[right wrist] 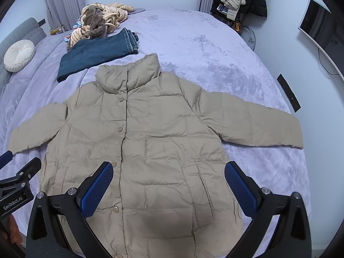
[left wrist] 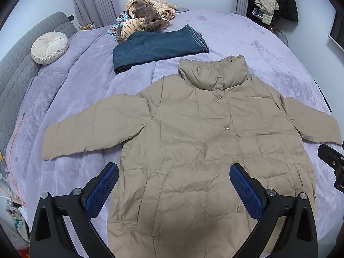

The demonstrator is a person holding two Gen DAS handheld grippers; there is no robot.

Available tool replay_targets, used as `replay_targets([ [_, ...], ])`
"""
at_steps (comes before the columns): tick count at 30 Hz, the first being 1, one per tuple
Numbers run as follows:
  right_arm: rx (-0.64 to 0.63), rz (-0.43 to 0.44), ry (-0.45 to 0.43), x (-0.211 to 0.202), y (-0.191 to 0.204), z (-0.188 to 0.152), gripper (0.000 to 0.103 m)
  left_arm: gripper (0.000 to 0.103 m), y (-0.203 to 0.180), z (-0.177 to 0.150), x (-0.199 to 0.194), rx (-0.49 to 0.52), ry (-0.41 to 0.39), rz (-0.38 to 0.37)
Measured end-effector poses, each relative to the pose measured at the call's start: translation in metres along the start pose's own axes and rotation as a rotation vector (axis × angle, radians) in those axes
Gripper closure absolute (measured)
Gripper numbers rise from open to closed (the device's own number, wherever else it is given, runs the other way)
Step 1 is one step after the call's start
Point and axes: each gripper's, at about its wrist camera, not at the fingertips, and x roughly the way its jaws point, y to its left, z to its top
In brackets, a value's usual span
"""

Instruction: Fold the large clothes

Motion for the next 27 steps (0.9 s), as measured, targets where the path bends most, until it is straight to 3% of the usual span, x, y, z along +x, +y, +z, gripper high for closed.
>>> replay_targets([
  [27, -0.001, -0.001, -0.002, -0.0011, 0.0008, 0.0006, 0.000, 0.000, 0.0051, 0.0045, -0.0008, -0.009, -0.003, 0.010],
])
